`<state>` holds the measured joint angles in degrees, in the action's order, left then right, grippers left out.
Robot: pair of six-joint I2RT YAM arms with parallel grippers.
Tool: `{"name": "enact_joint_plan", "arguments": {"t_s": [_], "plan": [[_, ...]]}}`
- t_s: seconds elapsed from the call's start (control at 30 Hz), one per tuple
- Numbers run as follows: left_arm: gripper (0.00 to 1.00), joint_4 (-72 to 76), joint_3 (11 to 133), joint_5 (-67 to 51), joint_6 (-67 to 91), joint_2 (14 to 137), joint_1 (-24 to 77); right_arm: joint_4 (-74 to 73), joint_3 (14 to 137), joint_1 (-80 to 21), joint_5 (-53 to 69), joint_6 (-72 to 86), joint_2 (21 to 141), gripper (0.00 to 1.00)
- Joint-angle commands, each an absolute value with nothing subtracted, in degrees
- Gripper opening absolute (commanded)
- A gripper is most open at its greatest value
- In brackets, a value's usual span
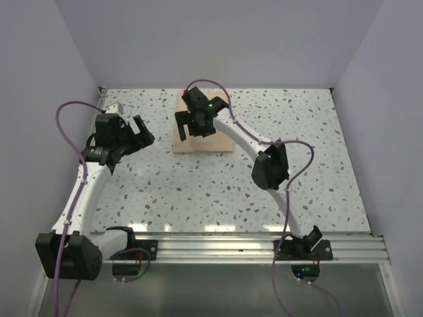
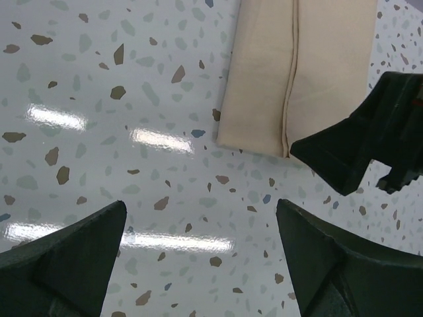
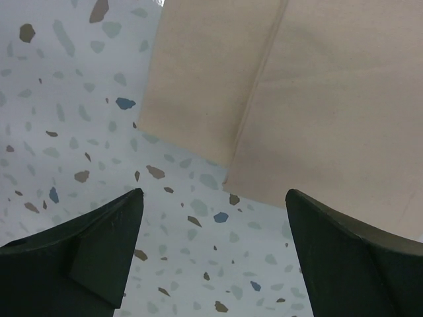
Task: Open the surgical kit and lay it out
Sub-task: Open the surgical kit at the center of the board.
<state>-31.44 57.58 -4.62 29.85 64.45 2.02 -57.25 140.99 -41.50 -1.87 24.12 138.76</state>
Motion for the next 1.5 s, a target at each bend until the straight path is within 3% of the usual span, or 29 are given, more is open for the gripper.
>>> {"name": "enact_joint_plan", "arguments": {"t_s": [0.0, 0.27, 0.37, 0.4, 0.5, 0.6, 0.63, 0.73, 1.0, 1.43, 1.47], "plan": [[1.00, -33.1, 59.0, -4.1, 30.6, 63.0, 2.3, -58.4, 144.8, -42.2, -4.0, 24.3, 141.5, 0.92], [1.00, -34.7, 59.6, -3.9, 32.0, 62.0, 2.3, -59.6, 147.4, -42.6, -8.6, 25.1, 147.3, 0.82], [1.00, -36.5, 61.1, -3.0, 31.6, 61.9, 2.3, -60.0, 148.6, -42.6, -9.9, 25.3, 148.9, 0.67], [1.00, -36.6, 61.3, -2.6, 31.5, 61.7, 2.3, -60.2, 149.0, -42.7, -10.0, 25.3, 149.2, 0.56], [1.00, -36.8, 61.9, -2.5, 31.5, 61.5, 2.3, -60.7, 149.2, -42.7, -9.4, 25.5, 150.0, 0.45], [1.00, -36.9, 62.4, -2.8, 31.4, 62.0, 2.3, -61.1, 148.7, -42.6, -9.0, 25.5, 149.3, 0.25], [1.00, -36.8, 62.8, -2.8, 31.4, 62.1, 2.3, -61.2, 148.6, -42.6, -9.1, 25.3, 148.8, 0.13], [1.00, -35.9, 64.0, -3.2, 30.9, 63.2, 2.4, -61.5, 148.4, -42.0, -9.2, 25.3, 144.9, 0.00], [1.00, -35.8, 76.0, 2.2, 26.5, 74.8, 7.5, -62.1, 144.1, -35.6, -10.8, 25.8, 131.3, 0.00], [1.00, -44.1, 112.9, 10.5, 21.3, 113.4, 29.5, -61.2, 112.9, -19.8, -17.9, 25.1, 112.2, 0.00], [1.00, -46.5, 114.9, 11.6, 21.4, 117.6, 30.2, -61.3, 111.7, -18.7, -18.4, 25.0, 111.3, 0.09]]}}
